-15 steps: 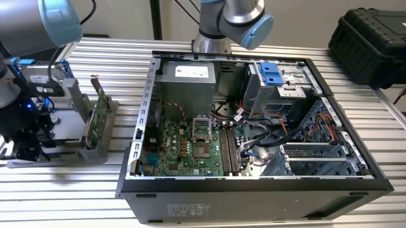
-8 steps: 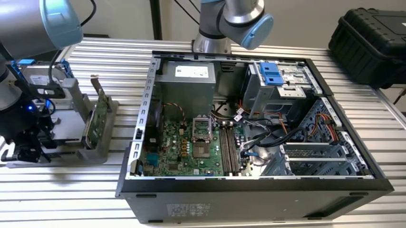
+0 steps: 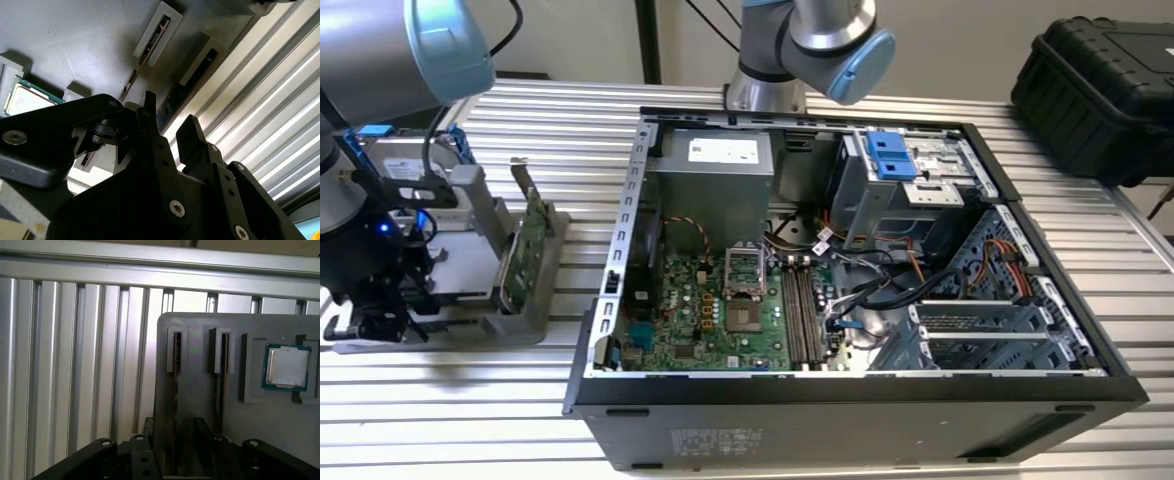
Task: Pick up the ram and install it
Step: 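Pick up the ram and move it above insertion slot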
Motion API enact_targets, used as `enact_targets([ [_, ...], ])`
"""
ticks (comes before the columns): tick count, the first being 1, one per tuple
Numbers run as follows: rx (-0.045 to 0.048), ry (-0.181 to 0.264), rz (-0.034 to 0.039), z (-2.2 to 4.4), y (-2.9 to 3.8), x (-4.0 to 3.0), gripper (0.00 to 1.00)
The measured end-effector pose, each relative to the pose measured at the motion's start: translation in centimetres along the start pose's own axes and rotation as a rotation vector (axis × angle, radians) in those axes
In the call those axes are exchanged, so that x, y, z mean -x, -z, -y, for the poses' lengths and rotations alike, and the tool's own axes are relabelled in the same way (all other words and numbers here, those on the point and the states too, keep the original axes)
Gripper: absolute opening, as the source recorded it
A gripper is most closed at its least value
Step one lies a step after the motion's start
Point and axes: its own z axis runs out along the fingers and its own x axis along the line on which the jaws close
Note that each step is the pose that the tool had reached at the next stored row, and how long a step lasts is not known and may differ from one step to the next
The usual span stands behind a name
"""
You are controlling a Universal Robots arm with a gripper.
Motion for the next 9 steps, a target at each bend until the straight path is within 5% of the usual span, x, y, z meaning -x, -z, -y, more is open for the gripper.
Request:
enact_targets([
  [6,0.0000,0.000,0.0001,0.00,0.00,0.00,1.00],
  [9,-0.0005,0.000,0.0072,0.00,0.00,0.00,1.00],
])
